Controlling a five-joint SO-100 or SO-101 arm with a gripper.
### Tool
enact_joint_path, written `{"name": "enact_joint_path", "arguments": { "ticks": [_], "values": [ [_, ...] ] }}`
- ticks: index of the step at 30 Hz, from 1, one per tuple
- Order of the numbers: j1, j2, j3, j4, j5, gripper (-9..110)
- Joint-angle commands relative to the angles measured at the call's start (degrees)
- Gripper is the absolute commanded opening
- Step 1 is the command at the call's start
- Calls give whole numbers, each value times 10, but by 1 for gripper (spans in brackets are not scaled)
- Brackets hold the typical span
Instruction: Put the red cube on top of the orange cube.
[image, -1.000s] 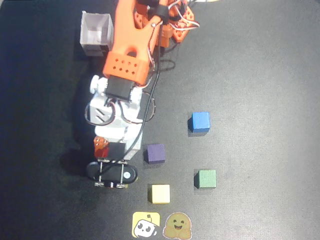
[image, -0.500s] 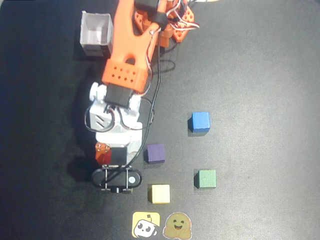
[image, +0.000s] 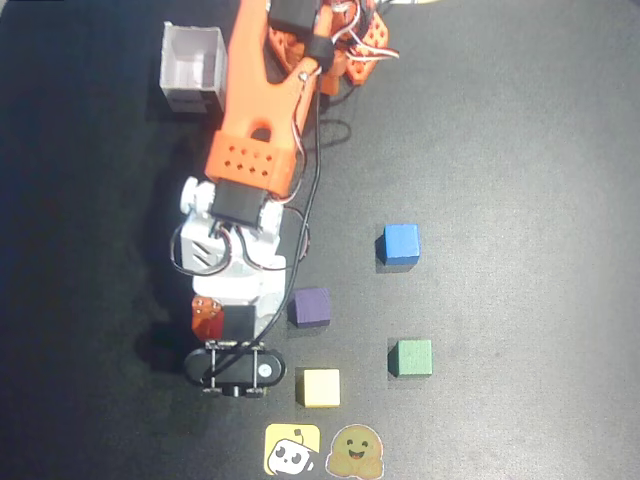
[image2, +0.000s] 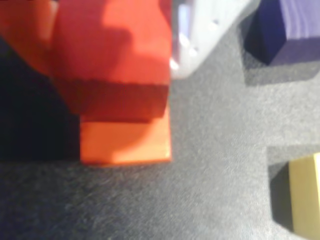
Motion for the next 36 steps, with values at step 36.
{"name": "enact_joint_path", "arguments": {
  "ticks": [36],
  "values": [
    [-4, -13, -61, -19, 35, 2]
  ]
}}
